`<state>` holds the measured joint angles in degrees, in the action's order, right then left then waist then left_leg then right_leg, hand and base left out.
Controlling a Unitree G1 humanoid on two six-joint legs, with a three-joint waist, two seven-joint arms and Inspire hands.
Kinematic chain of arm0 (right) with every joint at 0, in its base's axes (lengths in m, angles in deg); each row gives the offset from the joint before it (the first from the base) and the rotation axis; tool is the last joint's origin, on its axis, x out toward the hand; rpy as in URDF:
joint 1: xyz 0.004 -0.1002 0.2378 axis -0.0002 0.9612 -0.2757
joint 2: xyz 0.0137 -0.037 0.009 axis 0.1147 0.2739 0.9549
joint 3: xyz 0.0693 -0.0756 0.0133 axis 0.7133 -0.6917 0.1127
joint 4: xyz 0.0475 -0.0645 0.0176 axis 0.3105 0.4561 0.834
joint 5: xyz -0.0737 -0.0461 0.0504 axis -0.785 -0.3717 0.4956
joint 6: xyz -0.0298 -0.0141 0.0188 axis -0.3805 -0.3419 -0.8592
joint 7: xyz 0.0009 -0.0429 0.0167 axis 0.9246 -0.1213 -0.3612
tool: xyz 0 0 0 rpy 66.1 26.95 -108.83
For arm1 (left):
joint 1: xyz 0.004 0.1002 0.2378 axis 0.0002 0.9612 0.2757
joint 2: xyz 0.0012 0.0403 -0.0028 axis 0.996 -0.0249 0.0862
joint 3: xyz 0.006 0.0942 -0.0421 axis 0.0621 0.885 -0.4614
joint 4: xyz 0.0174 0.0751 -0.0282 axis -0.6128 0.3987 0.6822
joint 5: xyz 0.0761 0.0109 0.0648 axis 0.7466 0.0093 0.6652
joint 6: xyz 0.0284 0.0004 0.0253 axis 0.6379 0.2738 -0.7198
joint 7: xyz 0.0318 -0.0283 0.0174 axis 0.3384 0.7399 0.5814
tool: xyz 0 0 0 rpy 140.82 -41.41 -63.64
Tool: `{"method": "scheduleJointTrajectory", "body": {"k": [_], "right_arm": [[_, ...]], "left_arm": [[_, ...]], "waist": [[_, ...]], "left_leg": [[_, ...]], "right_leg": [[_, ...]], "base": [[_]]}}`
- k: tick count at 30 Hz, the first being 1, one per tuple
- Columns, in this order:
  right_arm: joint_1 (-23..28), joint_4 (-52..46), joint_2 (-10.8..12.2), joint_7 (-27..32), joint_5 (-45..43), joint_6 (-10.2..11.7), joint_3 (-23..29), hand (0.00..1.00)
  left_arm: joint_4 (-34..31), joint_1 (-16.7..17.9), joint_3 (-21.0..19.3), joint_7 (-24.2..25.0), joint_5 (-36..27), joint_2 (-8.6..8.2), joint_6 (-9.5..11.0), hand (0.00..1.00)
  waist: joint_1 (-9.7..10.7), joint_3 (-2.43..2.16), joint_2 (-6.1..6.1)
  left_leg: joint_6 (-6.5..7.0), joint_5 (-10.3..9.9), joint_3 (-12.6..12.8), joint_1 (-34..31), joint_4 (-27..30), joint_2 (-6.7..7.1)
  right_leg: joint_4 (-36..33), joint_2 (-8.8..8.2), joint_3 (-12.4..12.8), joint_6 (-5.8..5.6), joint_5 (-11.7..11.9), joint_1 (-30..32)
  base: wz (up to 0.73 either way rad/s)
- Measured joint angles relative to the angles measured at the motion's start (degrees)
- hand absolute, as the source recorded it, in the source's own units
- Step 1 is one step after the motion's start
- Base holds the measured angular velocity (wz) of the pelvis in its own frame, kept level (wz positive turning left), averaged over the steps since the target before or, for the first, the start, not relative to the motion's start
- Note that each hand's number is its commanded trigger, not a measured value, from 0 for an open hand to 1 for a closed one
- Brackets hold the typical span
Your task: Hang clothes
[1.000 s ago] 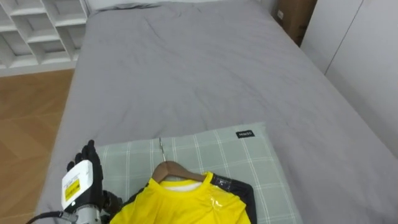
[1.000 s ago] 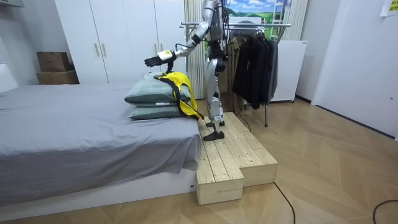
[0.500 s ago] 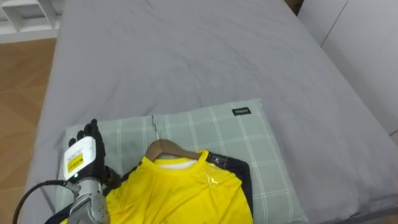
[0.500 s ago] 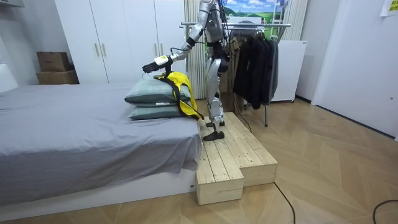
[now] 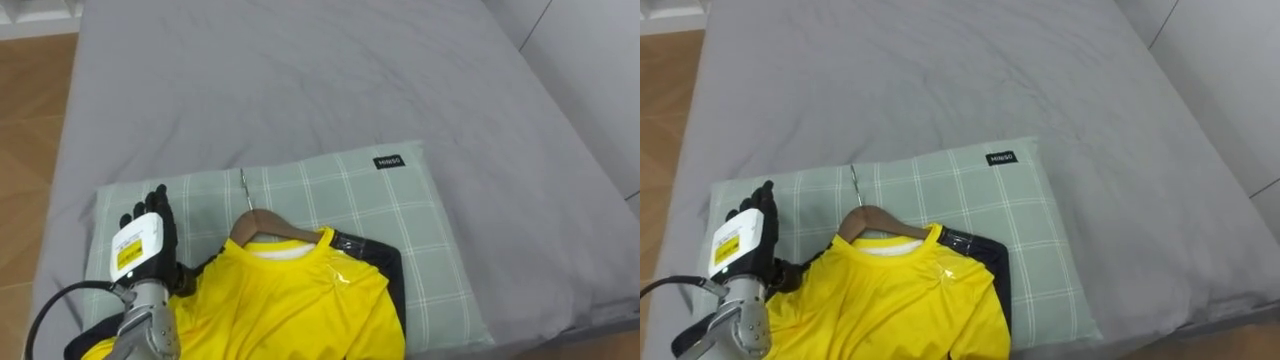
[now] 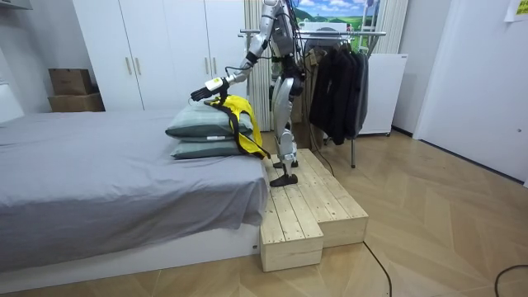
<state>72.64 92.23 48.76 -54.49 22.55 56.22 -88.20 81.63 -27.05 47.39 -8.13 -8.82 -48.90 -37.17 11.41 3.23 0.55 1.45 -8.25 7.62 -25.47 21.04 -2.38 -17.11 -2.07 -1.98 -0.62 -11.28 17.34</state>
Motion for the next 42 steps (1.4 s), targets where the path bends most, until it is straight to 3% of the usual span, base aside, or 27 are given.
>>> {"method": "scheduleJointTrajectory", "body": {"k": [11,15,31,36,42], "right_arm": [[0.0,0.0,0.3,0.6,0.0,0.5,0.0,0.0],[0.1,-0.1,0.2,0.5,0.0,0.5,0.1,0.0],[1.3,-0.1,-0.4,0.3,0.7,1.0,0.0,0.0],[1.7,-0.3,-1.1,-0.6,0.4,1.1,0.2,0.0],[1.9,-0.3,-1.9,-2.7,0.4,1.1,0.1,0.0]], "left_arm": [[0.0,0.1,2.7,2.3,-1.7,1.07,0.0,0.0],[-0.1,0.1,2.7,4.2,-1.6,1.09,0.0,0.0],[-0.2,1.1,2.8,4.3,-0.9,0.84,-0.1,0.0],[-0.6,1.1,2.8,5.4,1.5,0.83,-0.1,0.0],[-0.9,1.2,2.8,8.5,1.5,0.99,-0.2,0.0]], "waist": [[0.1,0.02,0.05],[0.0,0.01,0.1],[-0.7,-0.28,1.14],[-0.7,-1.08,1.98],[-0.6,-1.2,2.01]], "left_leg": [[-0.01,0.0,0.2,0.7,0.0,-0.02],[-0.01,0.0,0.2,0.9,-0.4,-0.03],[-0.13,0.1,1.5,5.1,-1.8,0.01],[-0.13,0.5,2.0,6.5,-2.9,0.19],[-0.27,1.8,2.2,8.2,-4.5,0.51]], "right_leg": [[0.3,0.02,0.2,0.0,0.0,-0.7],[0.2,0.03,0.2,0.0,0.0,-0.7],[0.5,-0.28,0.0,0.0,0.0,-3.8],[0.5,-0.44,0.1,0.0,0.0,-4.6],[0.6,-0.63,0.3,-0.02,0.0,-5.5]], "base": [[0.0],[0.0],[-0.03],[-0.01],[0.0]]}}
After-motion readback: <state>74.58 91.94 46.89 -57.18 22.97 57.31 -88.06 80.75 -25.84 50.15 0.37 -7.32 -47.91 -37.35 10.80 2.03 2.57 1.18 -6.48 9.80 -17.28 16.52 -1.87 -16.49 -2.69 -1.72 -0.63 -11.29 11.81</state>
